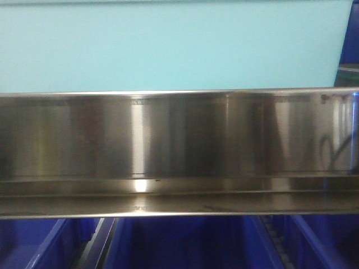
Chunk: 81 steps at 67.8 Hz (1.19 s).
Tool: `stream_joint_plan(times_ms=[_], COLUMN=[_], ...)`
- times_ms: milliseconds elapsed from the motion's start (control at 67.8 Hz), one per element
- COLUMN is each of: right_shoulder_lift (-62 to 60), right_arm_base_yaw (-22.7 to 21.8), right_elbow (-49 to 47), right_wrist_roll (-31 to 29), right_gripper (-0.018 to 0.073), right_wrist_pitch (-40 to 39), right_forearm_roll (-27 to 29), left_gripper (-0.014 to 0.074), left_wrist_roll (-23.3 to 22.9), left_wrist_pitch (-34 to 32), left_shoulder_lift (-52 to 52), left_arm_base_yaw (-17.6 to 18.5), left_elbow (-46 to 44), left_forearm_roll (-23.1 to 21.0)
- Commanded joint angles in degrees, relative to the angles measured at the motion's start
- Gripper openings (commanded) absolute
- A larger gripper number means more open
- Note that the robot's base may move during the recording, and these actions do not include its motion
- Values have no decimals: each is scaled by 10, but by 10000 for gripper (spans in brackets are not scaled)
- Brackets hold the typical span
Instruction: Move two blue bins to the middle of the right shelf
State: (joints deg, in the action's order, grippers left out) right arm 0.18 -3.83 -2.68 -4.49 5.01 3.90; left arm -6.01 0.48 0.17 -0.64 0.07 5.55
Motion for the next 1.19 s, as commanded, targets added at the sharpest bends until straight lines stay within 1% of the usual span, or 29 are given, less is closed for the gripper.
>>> stream_joint_plan(times_ms=[0,74,133,162,310,472,560,649,663,693,708,796,885,1032,1180], right_shoulder_lift=[-2,-2,-2,-2,6,64,121,190,205,242,253,319,383,449,486], right_arm_base_yaw=[-4,-4,-4,-4,-4,-4,-4,-4,-4,-4,-4,-4,-4,-4,-4], right_elbow=[1,-12,-37,-52,-153,-253,-300,-344,-355,-380,-388,-441,-491,-528,-530], right_wrist_roll=[1,1,1,1,1,1,1,1,1,1,1,1,1,1,1], right_gripper=[-166,-166,-166,-166,-166,-166,-166,-166,-166,-166,-166,-166,-166,-166,-166], right_wrist_pitch=[-61,-71,-41,-14,98,145,148,155,158,175,181,233,280,279,245], right_forearm_roll=[-5,-5,-5,-5,-5,-5,-5,-5,-5,-5,-5,-5,-5,-3,6], left_gripper=[-111,-111,-111,-111,-111,-111,-111,-111,-111,-111,-111,-111,-111,-111,-111], left_wrist_roll=[0,0,0,0,0,0,0,0,0,0,0,0,0,0,0], left_wrist_pitch=[-16,-17,-5,4,77,152,197,237,253,285,290,371,430,440,434], left_shoulder_lift=[-2,-2,-2,-2,-2,56,115,194,219,264,270,362,444,538,600], left_arm_base_yaw=[-3,-3,-3,-3,-3,-3,-3,-3,-3,-3,-3,-3,-3,-3,-3], left_elbow=[-1,-1,-21,-35,-130,-244,-316,-386,-409,-451,-463,-544,-617,-684,-695], left_forearm_roll=[-2,-2,-2,-2,-2,-2,-2,-2,-2,-1,0,0,0,-5,-8])
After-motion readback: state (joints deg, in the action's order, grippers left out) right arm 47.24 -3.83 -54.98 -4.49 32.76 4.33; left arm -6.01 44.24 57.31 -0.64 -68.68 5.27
